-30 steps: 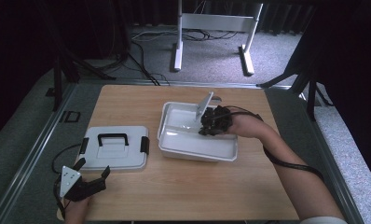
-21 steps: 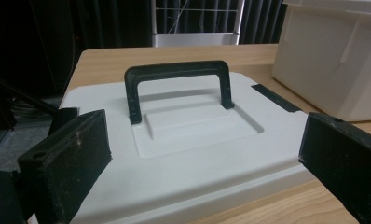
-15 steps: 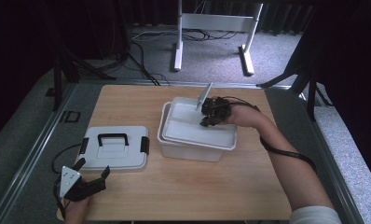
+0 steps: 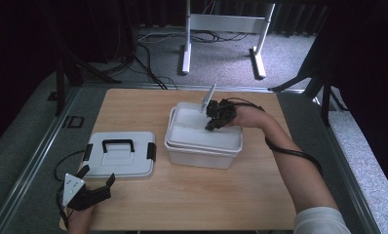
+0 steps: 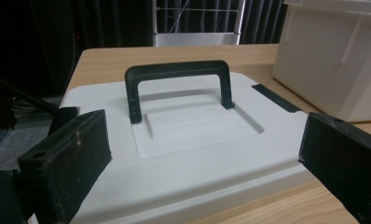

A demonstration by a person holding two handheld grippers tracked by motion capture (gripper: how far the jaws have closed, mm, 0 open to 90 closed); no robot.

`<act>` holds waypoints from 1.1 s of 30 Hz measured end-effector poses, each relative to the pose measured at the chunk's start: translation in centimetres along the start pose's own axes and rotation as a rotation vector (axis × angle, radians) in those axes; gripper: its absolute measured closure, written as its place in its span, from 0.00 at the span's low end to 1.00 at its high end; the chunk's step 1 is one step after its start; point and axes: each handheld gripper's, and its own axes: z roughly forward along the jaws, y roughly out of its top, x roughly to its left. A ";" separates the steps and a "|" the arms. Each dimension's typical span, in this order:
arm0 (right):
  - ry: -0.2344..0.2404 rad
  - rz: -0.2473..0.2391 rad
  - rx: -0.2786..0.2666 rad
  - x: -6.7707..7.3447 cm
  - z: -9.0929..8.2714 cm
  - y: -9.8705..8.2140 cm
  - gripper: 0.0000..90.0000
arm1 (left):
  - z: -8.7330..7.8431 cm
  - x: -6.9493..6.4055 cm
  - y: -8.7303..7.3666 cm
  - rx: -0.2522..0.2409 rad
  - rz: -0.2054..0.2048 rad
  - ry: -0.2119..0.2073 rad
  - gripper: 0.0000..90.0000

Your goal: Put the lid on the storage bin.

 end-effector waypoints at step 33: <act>-0.006 0.028 -0.026 -0.1 2.0 -0.3 0.90 | 0.3 -0.2 0.1 0.039 0.016 -0.023 0.02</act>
